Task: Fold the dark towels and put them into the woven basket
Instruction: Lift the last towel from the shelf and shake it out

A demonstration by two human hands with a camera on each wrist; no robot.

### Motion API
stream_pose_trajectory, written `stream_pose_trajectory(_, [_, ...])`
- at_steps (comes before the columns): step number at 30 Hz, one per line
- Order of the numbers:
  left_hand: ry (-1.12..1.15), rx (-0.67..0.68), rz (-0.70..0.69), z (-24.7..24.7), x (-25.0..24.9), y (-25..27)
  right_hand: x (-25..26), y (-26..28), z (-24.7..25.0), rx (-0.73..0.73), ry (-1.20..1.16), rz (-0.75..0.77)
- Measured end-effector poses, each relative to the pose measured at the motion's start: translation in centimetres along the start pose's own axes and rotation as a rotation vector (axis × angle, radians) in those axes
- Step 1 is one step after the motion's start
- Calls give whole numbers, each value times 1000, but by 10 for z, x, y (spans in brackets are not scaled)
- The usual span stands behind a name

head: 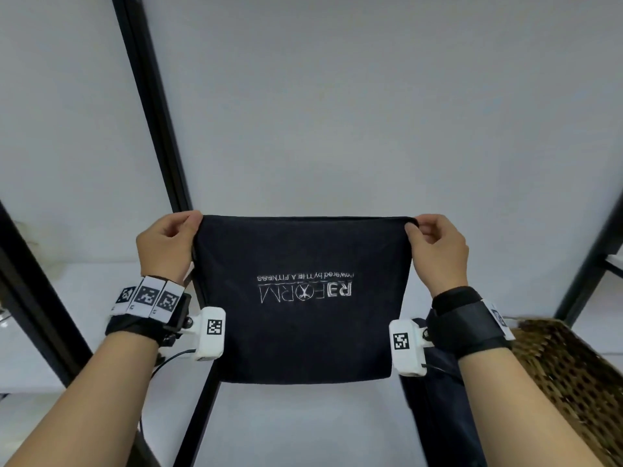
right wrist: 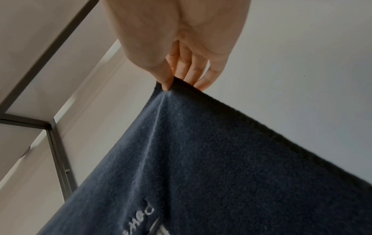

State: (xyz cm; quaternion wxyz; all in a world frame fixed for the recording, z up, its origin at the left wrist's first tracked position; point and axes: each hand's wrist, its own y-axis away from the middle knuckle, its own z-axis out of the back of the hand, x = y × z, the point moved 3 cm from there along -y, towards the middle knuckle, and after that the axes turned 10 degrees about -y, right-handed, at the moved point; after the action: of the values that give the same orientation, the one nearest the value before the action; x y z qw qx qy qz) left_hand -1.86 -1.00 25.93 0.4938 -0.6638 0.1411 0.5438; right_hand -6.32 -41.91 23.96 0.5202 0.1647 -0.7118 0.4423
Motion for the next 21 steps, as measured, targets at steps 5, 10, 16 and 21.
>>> stream_pose_trajectory(5, [-178, 75, -34, -5, 11, -5, -10, 0, 2, 57, 70, -57])
stream_pose_trajectory(10, [-424, 263, 26, -15, 29, -2, -35, -1, 0, 47, 60, -177])
stream_pose_trajectory(16, [-131, 440, 357, -42, 70, 14, -94, 5, -17, 72, -200, -536])
stream_pose_trajectory(21, [-55, 455, 440, -63, 106, 35, -131, 20, -28, 113, -297, -621])
